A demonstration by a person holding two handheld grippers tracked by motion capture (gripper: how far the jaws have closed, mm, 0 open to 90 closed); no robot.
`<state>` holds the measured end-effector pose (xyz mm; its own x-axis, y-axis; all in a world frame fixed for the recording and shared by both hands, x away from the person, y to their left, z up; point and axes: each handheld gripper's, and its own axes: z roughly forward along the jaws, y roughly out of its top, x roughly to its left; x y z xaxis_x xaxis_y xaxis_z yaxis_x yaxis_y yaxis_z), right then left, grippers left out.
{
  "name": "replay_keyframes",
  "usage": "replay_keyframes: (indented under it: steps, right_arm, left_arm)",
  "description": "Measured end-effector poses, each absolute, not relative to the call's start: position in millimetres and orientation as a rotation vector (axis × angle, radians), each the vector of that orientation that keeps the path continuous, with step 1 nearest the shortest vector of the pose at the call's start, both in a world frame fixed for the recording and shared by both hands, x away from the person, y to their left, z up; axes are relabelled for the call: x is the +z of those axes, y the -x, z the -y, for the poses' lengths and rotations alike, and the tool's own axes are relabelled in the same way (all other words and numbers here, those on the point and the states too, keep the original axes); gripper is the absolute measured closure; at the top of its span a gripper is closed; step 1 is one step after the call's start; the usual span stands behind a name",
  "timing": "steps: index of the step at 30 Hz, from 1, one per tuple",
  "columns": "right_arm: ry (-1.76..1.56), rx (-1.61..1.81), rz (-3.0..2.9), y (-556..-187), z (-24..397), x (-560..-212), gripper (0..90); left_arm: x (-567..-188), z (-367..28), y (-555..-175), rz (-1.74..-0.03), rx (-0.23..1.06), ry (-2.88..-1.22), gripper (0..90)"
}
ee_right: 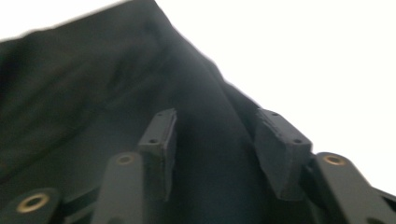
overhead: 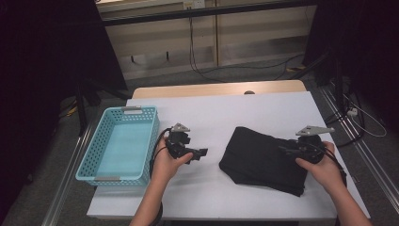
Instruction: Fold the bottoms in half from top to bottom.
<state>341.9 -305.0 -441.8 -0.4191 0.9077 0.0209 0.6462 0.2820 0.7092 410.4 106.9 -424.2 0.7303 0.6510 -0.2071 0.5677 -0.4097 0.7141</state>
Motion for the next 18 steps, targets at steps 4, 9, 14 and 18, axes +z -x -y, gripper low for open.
replay_keyframes:
  steps: [4,9,14,18]
  right_arm:
    - [-1.411,0.949,-2.211,-341.4,302.9,-447.6,77.0]
    - [-1.431,0.984,-2.220,-339.4,305.8,-443.3,83.3]
    - [-1.423,1.046,-2.167,-331.1,317.3,-422.8,83.3]
    - [-1.424,1.027,-2.154,-323.0,325.9,-419.5,82.2]
  left_arm:
    - [-425.2,-108.2,-410.1,-0.920,0.135,-2.120,11.2]
    - [-425.9,-106.3,-408.4,-0.915,0.132,-2.132,11.2]
    - [-424.9,-103.8,-407.8,-0.907,0.127,-2.131,11.2]
    - [-425.3,-101.1,-406.5,-0.901,0.119,-2.131,11.2]
